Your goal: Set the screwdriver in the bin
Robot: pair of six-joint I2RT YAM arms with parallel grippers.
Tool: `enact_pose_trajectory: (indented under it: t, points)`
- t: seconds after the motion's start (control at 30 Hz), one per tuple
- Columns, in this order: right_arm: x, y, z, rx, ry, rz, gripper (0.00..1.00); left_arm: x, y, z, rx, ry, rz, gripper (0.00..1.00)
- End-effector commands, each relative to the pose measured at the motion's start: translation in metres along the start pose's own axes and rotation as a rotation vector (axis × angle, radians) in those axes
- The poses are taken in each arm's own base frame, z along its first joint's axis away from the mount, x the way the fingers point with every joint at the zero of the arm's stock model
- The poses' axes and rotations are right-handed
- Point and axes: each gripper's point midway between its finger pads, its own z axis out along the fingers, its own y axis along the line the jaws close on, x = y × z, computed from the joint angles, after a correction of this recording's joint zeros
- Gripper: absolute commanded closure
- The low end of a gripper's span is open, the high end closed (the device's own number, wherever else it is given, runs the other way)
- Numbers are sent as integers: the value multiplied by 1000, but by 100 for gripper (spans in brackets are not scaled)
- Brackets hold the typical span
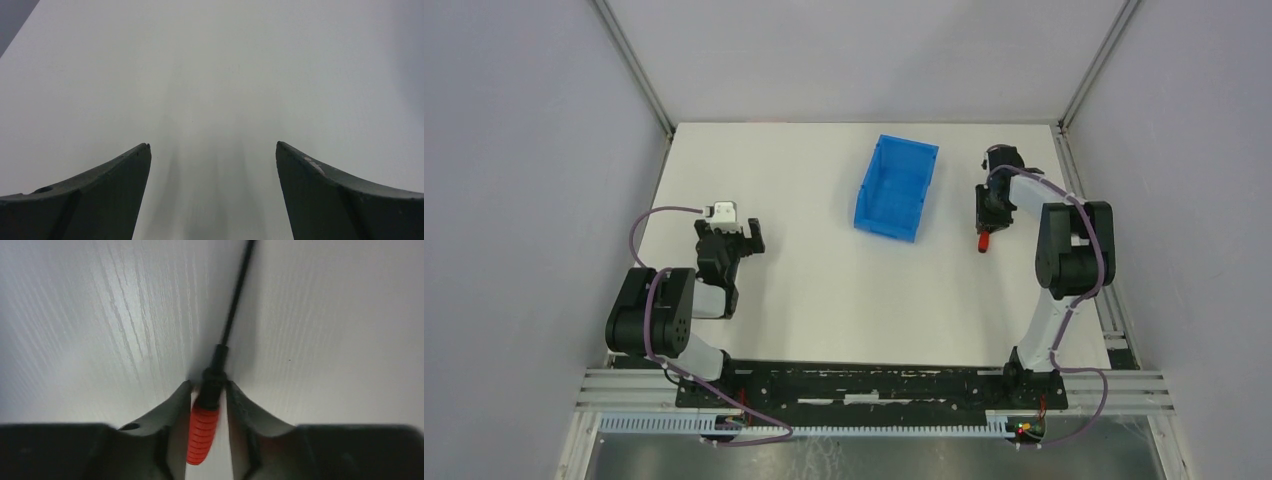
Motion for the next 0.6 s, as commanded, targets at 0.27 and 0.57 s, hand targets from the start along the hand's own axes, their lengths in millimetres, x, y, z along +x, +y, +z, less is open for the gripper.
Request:
enact_pose_trajectory:
  t: [0.27,0.57]
  points:
    - [-68,-5,-91,-5,-109,-37,100,-15,-1,2,-2,-53,-34,0]
    - [-107,-2,-169,-37,-290,52,100,-15,-1,2,-2,-54,-34,0]
